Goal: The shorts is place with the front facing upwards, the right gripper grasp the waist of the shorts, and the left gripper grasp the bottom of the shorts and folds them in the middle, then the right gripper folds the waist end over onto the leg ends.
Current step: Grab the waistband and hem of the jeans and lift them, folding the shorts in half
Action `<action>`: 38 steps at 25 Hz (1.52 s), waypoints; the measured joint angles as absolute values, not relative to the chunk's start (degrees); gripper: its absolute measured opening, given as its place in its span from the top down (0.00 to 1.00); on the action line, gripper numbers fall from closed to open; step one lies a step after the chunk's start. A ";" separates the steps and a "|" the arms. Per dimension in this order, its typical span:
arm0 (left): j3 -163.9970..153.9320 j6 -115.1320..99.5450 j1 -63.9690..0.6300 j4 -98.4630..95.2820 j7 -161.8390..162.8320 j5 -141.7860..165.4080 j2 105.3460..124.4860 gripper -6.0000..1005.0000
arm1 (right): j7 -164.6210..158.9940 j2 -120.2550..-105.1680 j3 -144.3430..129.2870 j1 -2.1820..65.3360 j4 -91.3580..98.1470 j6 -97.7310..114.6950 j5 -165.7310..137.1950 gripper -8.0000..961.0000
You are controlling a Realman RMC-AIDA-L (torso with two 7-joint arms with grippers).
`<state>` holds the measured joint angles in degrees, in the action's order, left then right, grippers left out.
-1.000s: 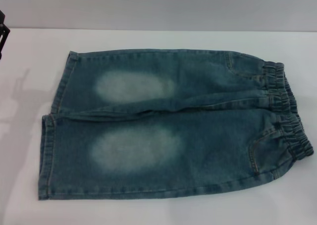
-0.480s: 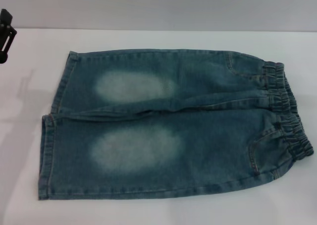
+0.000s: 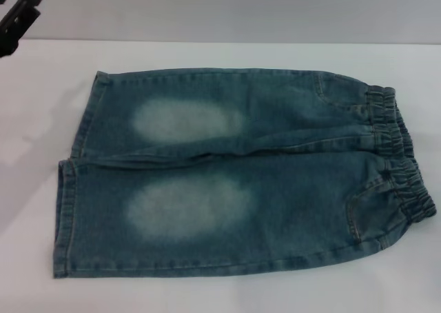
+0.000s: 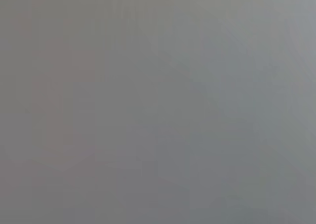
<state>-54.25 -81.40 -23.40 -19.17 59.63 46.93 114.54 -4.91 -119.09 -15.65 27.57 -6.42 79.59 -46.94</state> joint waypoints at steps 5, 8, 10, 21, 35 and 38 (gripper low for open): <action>-57.79 -79.88 -24.22 -25.41 85.44 58.81 108.02 0.16 | -4.51 -119.03 -15.64 27.05 -5.52 77.58 -46.93 0.37; -57.81 -81.74 -24.47 -29.79 97.90 67.77 105.45 0.16 | -4.46 -119.03 -15.64 26.69 -4.70 75.72 -46.93 0.37; -57.57 -83.33 -24.40 -33.37 105.82 74.75 104.04 0.16 | -4.47 -119.03 -15.64 26.56 -4.34 74.82 -46.93 0.37; -48.33 -96.15 -26.45 -39.57 130.94 104.08 101.49 0.16 | -5.24 -118.86 -15.64 24.90 -0.61 74.40 -47.11 0.37; -46.62 -102.59 -27.99 -39.87 142.02 118.25 102.01 0.16 | -6.38 -118.76 -14.82 22.76 2.40 73.46 -46.95 0.37; -46.53 -102.65 -28.01 -39.62 142.06 121.01 102.80 0.16 | -6.39 -118.66 -14.39 22.74 2.65 73.32 -46.93 0.37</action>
